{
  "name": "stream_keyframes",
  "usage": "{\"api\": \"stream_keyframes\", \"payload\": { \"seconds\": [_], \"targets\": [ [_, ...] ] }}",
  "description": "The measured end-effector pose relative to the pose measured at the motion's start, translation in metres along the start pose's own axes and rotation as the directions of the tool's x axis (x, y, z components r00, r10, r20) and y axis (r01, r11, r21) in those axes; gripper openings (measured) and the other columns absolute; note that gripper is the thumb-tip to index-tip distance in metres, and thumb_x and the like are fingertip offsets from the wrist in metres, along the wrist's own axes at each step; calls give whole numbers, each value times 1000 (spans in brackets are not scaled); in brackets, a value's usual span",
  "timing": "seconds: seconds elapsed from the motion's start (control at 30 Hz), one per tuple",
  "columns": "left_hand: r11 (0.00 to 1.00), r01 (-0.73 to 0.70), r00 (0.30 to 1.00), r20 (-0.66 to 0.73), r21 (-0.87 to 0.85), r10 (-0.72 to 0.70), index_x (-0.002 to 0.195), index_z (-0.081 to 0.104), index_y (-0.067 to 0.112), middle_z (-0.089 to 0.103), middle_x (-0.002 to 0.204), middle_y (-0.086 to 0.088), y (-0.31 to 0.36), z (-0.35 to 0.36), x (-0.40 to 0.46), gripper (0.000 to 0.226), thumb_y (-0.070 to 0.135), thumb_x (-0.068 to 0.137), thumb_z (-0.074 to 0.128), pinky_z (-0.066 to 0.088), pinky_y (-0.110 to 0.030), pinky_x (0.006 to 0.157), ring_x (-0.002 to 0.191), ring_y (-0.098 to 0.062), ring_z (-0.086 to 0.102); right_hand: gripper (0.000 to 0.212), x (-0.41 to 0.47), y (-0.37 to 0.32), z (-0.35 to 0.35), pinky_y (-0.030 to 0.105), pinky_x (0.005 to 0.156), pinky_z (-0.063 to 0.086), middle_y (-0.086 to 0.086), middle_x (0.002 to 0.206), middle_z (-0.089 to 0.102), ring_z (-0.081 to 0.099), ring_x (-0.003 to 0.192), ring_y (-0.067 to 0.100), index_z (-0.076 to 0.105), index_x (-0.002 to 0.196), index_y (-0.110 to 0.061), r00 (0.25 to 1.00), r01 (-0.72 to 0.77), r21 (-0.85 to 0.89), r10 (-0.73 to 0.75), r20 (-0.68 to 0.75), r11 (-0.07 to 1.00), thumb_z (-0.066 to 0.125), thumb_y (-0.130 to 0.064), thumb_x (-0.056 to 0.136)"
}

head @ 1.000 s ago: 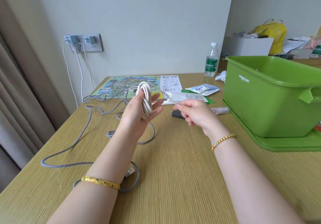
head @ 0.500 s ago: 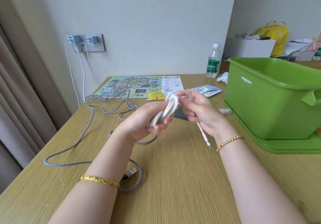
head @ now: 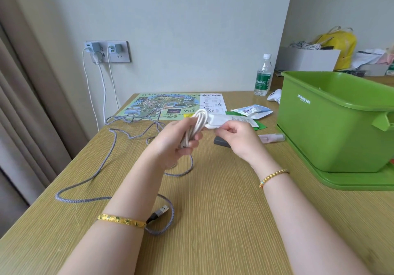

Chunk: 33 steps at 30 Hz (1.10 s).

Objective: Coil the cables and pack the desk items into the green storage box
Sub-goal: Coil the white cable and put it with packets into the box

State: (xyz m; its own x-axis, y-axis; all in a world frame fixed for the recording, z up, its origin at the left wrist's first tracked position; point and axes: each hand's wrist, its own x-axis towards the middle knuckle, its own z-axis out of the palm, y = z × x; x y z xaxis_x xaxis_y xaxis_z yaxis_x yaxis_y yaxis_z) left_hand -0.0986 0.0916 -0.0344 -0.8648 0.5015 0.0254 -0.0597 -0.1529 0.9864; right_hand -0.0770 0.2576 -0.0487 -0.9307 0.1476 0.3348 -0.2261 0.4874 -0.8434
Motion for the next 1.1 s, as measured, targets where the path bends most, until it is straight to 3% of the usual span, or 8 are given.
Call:
{"api": "stream_keyframes", "payload": {
  "seconds": [0.2,0.33,0.5,0.63,0.73,0.8,0.93,1.1],
  "targets": [
    [984,6,964,-264,177,42,85,52,8,47,78,-9,-10,-7,7,14,15,94,43,42,-21,51,67,-16,43,12,-2,3,-2,16,60,36,-11,73,62,51,68,3,71,89,-20,990,16,-166,8,143,986,59,-19,90],
    [844,-10,896,-369,535,245,95,50,7,51,69,0,-17,-10,12,22,29,95,49,43,-30,61,56,-13,47,8,-4,-3,-1,15,67,38,-15,73,61,53,73,4,73,83,-19,975,76,-154,-41,218,985,65,-21,86],
    [504,-29,949,-134,863,285,111,55,15,57,80,0,-23,-2,11,22,28,95,49,33,-29,59,67,-15,46,21,-6,-9,-3,20,67,38,-4,71,61,50,67,6,65,65,-22,972,155,-113,-132,193,981,64,-21,85],
    [394,-177,976,111,902,185,102,56,7,48,66,5,-23,8,1,17,18,91,50,33,-24,56,57,-8,40,26,-5,-11,-8,15,57,36,-9,60,58,47,54,-4,61,61,-23,980,136,-21,-131,151,990,64,-21,86],
    [411,-260,965,242,874,97,97,53,13,54,73,1,-23,19,-3,13,18,85,55,41,-30,65,66,-13,47,24,-4,-11,-11,14,57,39,-8,59,59,50,53,-1,61,61,-20,982,98,29,-102,158,995,65,-23,85],
    [430,-277,960,270,859,79,87,53,25,51,65,15,-23,24,-6,12,35,86,60,36,-16,59,59,0,46,25,-4,-11,-13,12,54,41,-12,52,59,50,49,-3,61,60,-20,983,67,31,-71,170,997,67,-24,84],
    [595,-315,949,241,740,203,68,54,26,37,48,13,-18,25,-6,23,33,90,58,24,-18,49,47,-3,31,25,-3,-12,-17,11,48,40,-11,51,58,49,45,-1,63,59,-20,994,21,123,-34,106,992,67,-24,83],
    [853,-314,933,-28,418,358,108,61,20,53,52,17,-10,27,-1,17,18,92,54,33,-17,47,48,-6,38,23,-2,-8,-21,16,42,28,-4,49,46,35,40,2,65,70,-16,999,-34,228,24,44,973,57,-23,91]
  ]
}}
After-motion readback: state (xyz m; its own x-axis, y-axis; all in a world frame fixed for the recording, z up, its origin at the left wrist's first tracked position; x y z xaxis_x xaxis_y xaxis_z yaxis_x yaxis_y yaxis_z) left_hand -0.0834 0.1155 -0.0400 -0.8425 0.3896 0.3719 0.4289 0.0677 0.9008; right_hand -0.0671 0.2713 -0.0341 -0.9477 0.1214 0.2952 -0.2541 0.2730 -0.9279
